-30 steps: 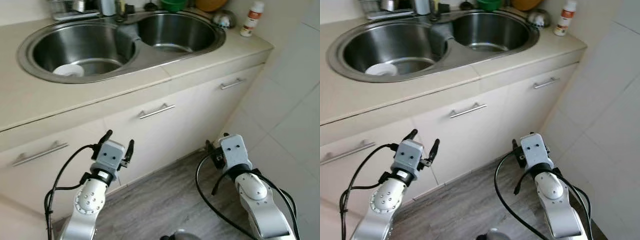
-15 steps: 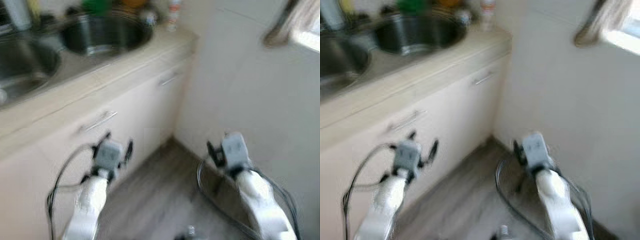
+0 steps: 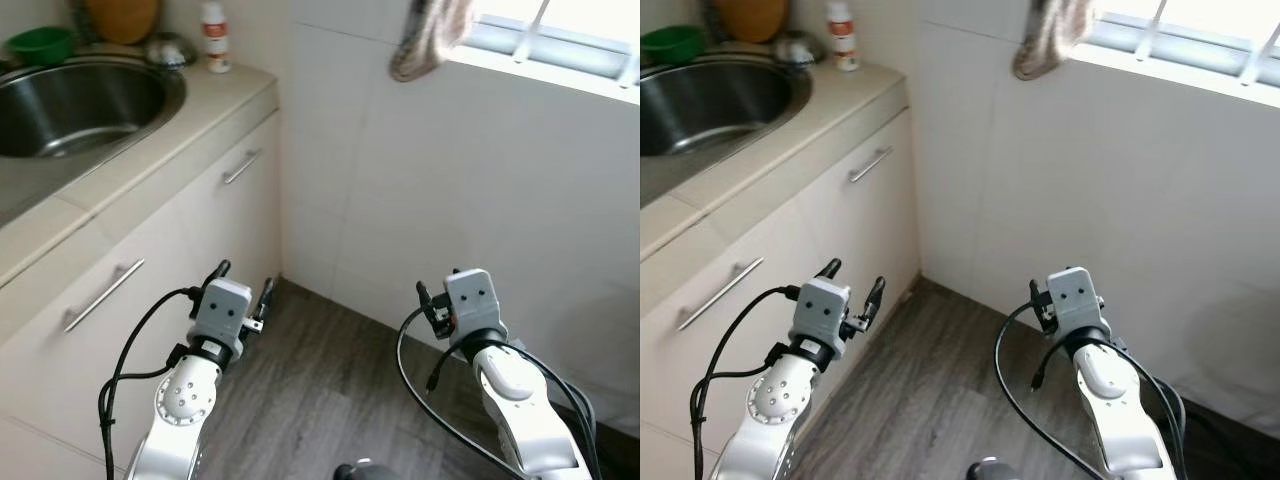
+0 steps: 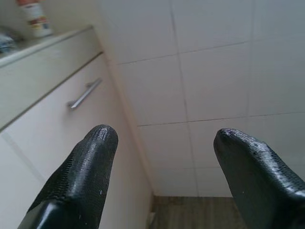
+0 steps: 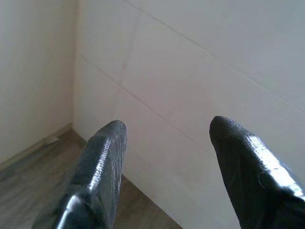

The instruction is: Kitchen organization

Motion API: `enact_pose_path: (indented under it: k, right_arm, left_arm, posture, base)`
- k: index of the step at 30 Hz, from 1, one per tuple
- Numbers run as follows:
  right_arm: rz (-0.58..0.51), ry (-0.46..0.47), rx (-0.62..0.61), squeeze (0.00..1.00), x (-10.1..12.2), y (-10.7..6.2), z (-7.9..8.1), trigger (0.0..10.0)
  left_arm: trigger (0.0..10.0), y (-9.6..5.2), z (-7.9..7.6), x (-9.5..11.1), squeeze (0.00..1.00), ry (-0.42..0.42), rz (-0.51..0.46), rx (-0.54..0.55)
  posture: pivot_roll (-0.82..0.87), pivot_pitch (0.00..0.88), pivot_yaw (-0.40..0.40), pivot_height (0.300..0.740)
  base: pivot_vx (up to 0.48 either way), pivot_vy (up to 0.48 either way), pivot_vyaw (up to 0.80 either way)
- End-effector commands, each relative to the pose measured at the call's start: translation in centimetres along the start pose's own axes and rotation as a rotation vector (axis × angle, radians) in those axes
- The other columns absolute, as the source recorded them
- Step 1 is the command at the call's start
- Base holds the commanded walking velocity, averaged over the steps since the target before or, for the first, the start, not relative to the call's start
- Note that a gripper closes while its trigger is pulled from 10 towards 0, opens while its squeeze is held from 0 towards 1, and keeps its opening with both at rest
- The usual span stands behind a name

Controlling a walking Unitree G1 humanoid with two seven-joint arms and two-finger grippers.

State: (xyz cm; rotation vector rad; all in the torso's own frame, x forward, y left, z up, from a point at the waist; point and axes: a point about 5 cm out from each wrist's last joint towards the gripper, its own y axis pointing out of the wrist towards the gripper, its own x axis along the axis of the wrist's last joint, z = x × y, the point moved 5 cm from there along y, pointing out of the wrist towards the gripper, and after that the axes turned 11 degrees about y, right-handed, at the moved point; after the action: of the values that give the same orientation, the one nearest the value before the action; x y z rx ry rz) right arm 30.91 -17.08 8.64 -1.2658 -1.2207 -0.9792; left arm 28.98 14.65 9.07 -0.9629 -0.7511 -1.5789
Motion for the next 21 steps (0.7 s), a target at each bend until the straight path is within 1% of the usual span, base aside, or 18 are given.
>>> enact_pose_path:
  k: [1, 11, 16, 21]
  right_arm:
    - [0.001, 0.01, -0.007, 0.0, 0.05, 0.09, -0.24, 10.0]
    - [0.001, 0.014, -0.01, 0.0, 0.07, 0.22, -0.28, 10.0]
    - [0.002, 0.016, -0.01, 0.0, 0.05, 0.26, -0.29, 10.0]
    - [0.005, 0.017, -0.01, 0.0, -0.07, 0.24, -0.28, 10.0]
  left_arm:
    - [10.0, 0.06, -0.21, -0.02, 0.0, 0.008, -0.001, -0.013]
    - [10.0, 0.23, -0.37, 0.03, 0.0, 0.014, -0.003, -0.019]
    - [10.0, 0.27, -0.47, 0.09, 0.0, 0.019, -0.003, -0.024]
    - [10.0, 0.21, -0.39, 0.3, 0.0, 0.0, -0.015, -0.015]
  posture:
    - [-0.04, 0.043, -0.049, 0.74]
    - [-0.04, 0.04, -0.047, 0.74]
    - [-0.04, 0.039, -0.046, 0.74]
    - [-0.04, 0.035, -0.045, 0.74]
  base:
    - [0.0, 0.0, -0.8]
    - [0.0, 0.0, -0.8]
    - [0.0, -0.48, -0.8]
    - [0.0, 0.0, -0.8]
